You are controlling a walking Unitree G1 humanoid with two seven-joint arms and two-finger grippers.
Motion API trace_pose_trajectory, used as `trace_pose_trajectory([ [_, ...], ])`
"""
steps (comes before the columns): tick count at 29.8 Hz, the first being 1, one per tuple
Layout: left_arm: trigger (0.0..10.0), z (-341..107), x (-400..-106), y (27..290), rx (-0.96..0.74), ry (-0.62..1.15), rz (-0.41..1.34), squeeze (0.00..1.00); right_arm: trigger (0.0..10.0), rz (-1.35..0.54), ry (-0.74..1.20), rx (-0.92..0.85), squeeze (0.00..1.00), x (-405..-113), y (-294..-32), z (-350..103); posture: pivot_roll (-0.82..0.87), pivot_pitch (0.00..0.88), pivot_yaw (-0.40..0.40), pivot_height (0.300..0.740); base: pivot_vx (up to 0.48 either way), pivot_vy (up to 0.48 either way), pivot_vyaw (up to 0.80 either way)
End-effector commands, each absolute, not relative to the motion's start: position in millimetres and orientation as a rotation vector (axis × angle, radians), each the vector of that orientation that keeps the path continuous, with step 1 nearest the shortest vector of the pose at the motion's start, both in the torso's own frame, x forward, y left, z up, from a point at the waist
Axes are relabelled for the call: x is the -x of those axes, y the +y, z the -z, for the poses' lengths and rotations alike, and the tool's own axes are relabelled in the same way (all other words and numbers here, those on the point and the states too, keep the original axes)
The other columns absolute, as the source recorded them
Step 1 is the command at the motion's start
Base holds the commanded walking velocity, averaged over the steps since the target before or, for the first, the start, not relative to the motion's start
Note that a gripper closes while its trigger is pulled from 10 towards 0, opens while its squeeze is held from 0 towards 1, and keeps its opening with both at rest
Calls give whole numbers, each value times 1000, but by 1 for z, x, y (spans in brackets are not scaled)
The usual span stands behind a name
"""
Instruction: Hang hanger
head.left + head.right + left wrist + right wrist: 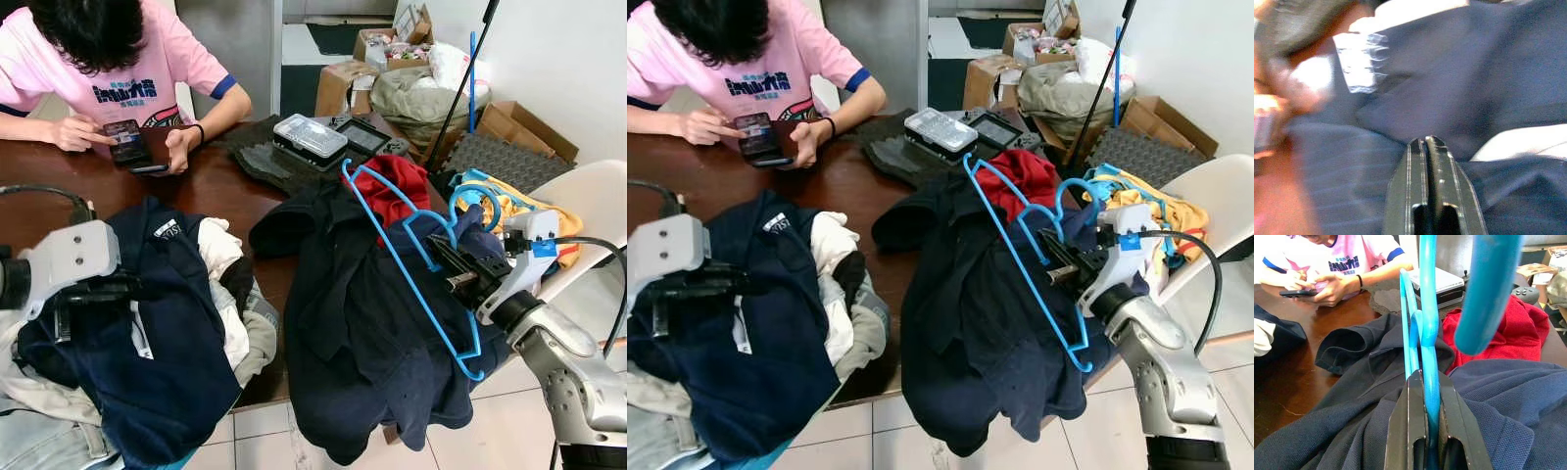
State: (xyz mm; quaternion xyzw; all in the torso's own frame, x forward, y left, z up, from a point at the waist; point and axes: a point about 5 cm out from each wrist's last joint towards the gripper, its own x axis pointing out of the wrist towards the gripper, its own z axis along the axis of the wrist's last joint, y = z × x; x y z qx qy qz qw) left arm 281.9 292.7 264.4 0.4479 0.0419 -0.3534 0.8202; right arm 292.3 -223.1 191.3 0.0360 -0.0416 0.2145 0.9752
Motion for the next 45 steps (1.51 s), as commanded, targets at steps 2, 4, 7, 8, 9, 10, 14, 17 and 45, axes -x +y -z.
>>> trace_pose_trajectory([
  [2, 0, -280, -289, 296, -955, 2, 634, 0, 10000, -424, -78, -57, 0, -293, -226, -190, 94, 115, -53, 740, 0, 0, 0],
  [4, 0, -302, -295, 296, -952, -117, 529, 0, 10000, -427, -79, -59, 0, -293, -225, -190, 96, 111, -54, 740, 0, 0, 0],
  [7, 0, -322, -297, 294, -942, -218, 452, 0, 10000, -430, -79, -60, 0, -294, -224, -189, 98, 109, -56, 740, 0, 0, 0],
  [8, 0, -338, -298, 292, -926, -302, 405, 0, 10000, -432, -80, -60, 0, -295, -224, -189, 98, 109, -56, 740, 0, 0, 0],
  [9, 0, -338, -298, 292, -926, -302, 405, 0, 10000, -432, -80, -60, 0, -295, -224, -189, 98, 109, -56, 740, 0, 0, 0],
  [10, 0, -338, -298, 292, -926, -302, 405, 0, 10000, -432, -80, -60, 0, -295, -224, -189, 98, 109, -56, 740, 0, 0, 0],
  [14, 0, -376, -290, 275, -762, -492, 427, 0, 10000, -433, -82, -62, 0, -295, -224, -190, 98, 112, -52, 740, 0, 0, 0],
  [17, 0, -394, -284, 271, -692, -569, 422, 0, 10000, -431, -83, -63, 0, -294, -225, -190, 98, 112, -52, 740, 0, 0, 0],
  [45, 0, -258, -144, 339, -72, 156, 597, 0, 10000, -461, -67, -69, 0, -302, -219, -188, 163, 142, -77, 740, 0, 0, 0],
])
